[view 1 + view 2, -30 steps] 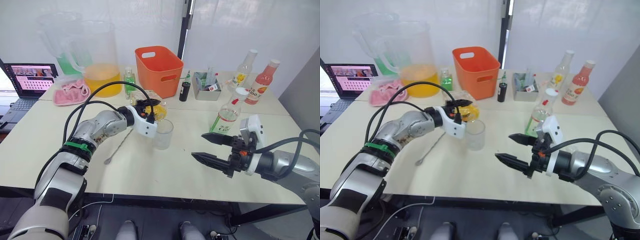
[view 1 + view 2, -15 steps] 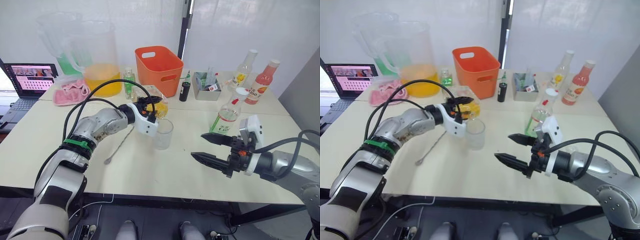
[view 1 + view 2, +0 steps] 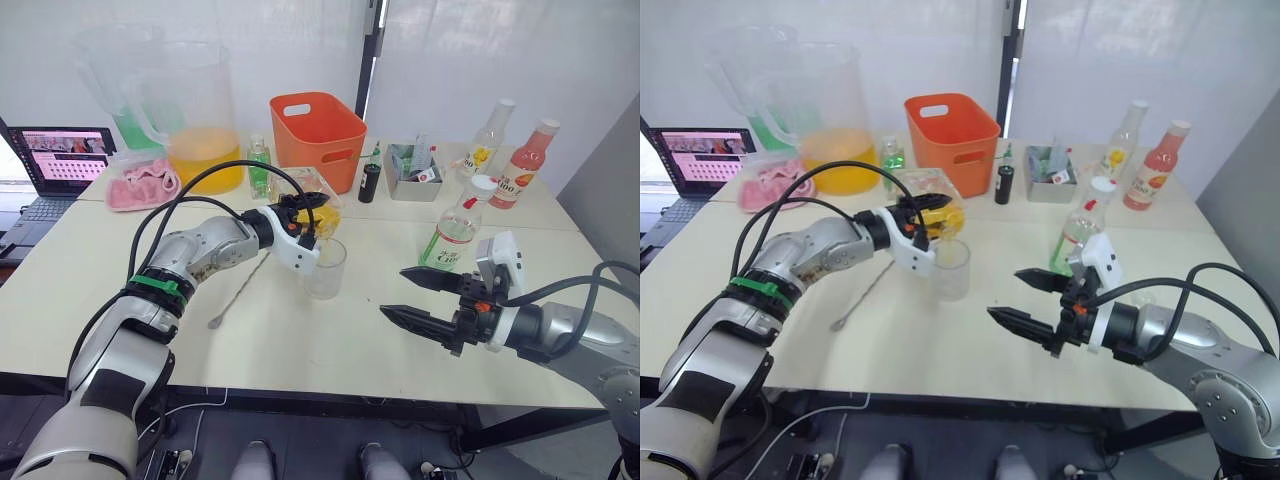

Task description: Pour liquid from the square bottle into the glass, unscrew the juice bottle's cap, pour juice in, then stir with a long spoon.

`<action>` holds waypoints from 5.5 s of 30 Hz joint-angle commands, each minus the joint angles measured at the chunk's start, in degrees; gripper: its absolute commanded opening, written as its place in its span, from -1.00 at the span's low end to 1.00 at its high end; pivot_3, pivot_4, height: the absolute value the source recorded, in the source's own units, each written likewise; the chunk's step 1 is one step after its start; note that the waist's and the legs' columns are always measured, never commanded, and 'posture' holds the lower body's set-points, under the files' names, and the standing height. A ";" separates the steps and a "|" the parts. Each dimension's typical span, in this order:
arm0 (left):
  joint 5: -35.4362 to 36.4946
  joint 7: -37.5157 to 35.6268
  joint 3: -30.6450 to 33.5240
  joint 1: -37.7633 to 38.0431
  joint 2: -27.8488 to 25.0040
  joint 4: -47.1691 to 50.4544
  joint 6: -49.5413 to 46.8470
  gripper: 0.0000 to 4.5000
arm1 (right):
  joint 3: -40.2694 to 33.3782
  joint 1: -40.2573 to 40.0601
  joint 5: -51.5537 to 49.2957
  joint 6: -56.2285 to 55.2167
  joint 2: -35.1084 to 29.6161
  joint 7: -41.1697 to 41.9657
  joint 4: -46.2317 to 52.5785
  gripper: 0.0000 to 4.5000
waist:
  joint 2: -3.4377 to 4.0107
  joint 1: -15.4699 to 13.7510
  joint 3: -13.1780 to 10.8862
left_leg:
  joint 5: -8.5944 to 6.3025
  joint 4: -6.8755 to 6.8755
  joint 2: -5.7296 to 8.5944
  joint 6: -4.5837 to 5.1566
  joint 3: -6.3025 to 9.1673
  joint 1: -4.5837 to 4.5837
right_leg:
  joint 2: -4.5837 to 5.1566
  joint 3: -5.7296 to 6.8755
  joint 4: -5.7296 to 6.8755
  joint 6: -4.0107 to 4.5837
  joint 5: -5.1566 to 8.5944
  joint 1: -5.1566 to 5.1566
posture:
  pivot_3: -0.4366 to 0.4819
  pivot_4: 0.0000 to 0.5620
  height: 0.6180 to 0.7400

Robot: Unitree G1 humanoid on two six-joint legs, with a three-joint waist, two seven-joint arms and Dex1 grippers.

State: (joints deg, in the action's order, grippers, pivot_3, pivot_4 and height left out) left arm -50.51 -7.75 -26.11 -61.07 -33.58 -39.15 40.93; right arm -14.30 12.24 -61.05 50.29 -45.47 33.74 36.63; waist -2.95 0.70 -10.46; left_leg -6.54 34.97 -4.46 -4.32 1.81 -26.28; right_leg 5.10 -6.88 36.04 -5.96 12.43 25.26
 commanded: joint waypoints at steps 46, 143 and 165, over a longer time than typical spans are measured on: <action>-1.00 4.96 1.78 -3.80 -1.61 3.51 -0.92 0.26 | 0.71 2.00 -0.68 -1.00 -0.07 -0.17 0.50 1.00 | 0.00 -0.03 0.00 | 0.00 0.02 0.00 0.00 0.00 0.00 | 0.00 0.00 0.02 0.00 0.00 0.00 | -0.05 -0.47 0.62; 79.66 -36.12 40.91 12.07 -7.22 33.36 -69.84 0.99 | 6.91 10.54 6.61 -2.59 3.69 6.78 -6.44 1.00 | 0.01 0.54 0.06 | 0.05 0.02 -0.01 -0.02 0.19 0.27 | -0.03 0.14 0.09 0.29 -0.16 -0.26 | -0.05 -0.47 0.62; 81.87 -50.74 46.64 44.12 -10.83 31.42 -61.40 0.99 | 2.66 -8.81 25.48 -20.85 9.72 2.49 -9.03 1.00 | 0.00 1.72 0.07 | 0.09 -0.09 -0.04 0.04 0.10 0.81 | 0.02 0.14 -0.06 0.65 0.23 -0.67 | -0.05 -0.47 0.62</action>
State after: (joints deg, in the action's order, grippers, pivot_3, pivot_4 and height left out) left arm 30.86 -55.66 18.78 -16.80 -43.05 -7.26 -23.15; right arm -8.92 4.23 -35.95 31.57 -36.15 36.27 27.01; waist -2.95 2.42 -10.40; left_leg -6.46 34.86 -4.51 -4.29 1.91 -25.46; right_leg 5.13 -6.74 35.98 -5.31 12.66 24.59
